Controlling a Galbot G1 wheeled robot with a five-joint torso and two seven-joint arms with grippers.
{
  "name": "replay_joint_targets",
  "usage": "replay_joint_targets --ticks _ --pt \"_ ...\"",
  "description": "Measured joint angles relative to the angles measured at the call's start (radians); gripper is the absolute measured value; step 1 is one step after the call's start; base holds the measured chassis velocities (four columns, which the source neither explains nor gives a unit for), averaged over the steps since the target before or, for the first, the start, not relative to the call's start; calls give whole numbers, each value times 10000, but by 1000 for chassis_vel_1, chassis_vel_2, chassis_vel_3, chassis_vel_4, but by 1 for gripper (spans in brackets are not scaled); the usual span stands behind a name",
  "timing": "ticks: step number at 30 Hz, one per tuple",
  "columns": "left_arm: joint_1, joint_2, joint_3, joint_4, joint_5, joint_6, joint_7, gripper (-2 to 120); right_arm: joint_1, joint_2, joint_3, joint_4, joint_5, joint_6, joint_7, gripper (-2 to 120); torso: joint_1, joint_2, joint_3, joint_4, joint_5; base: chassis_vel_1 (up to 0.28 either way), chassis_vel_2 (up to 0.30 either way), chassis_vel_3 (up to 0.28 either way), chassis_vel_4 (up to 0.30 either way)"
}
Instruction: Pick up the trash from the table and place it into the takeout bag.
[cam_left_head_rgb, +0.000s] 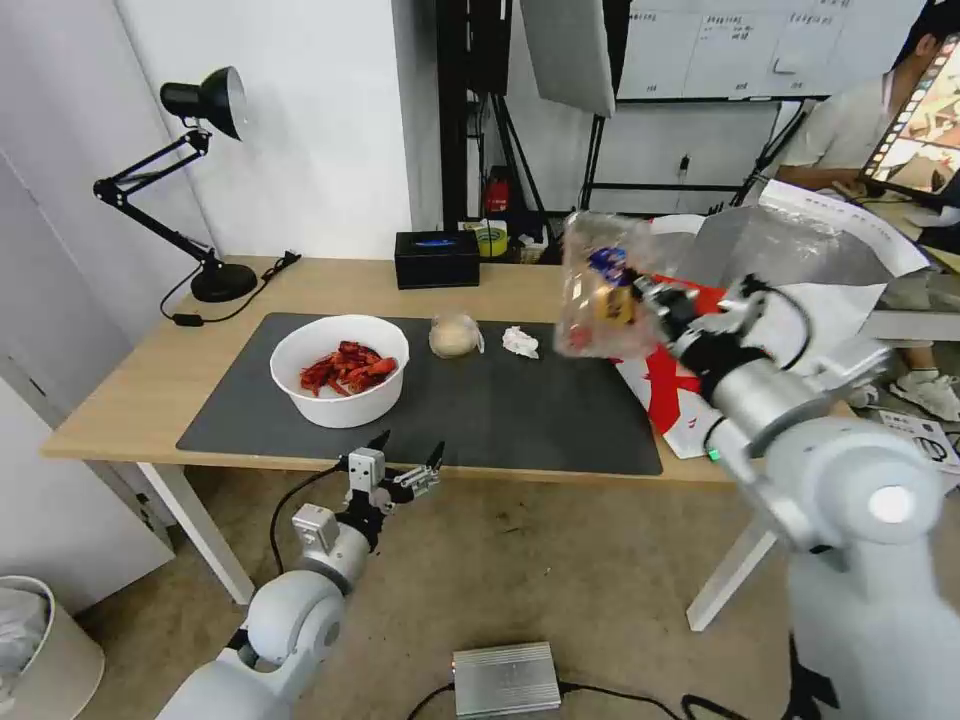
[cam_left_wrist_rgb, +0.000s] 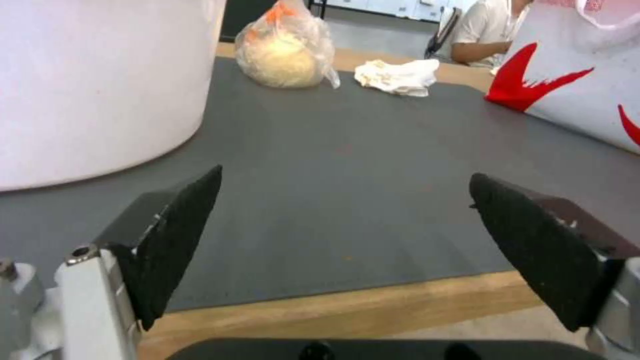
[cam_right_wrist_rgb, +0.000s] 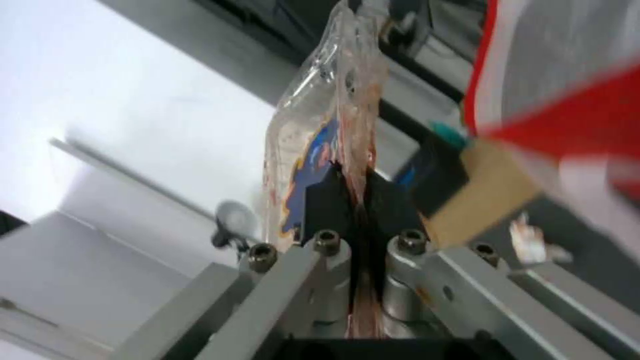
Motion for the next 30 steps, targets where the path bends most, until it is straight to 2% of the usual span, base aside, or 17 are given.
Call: replay_joint_targets --ticks 2,3,6,18,24,30 --pt "-21 6 -3 18 4 2 -1 100 236 -502 546 -150 463 246 -76 1 0 -1 0 0 -1 0 0 0 0" --pt "-21 6 -3 18 4 2 -1 100 236 -502 546 -150 463 246 -76 1 0 -1 0 0 -1 0 0 0 0" --pt "-21 10 -63 3 -7 6 -4 100 520 -1119 990 -417 879 530 -205 1 0 0 0 -1 -1 0 0 0 0" --pt "335 130 -596 -279 -103 22 -13 100 1053 -2700 1739 -1670 1781 988 12 1 1 -1 0 0 -1 0 0 0 0" --pt "629 325 -1109 -522 -271 22 -1 100 1028 -3170 2242 -2394 2068 1011 9 1 0 -1 0 0 0 0 0 0 0" --pt "857 404 -1437 -705 -366 22 14 100 1084 -3322 2479 -2780 2146 1035 -35 1 0 -1 0 0 0 0 0 0 0"
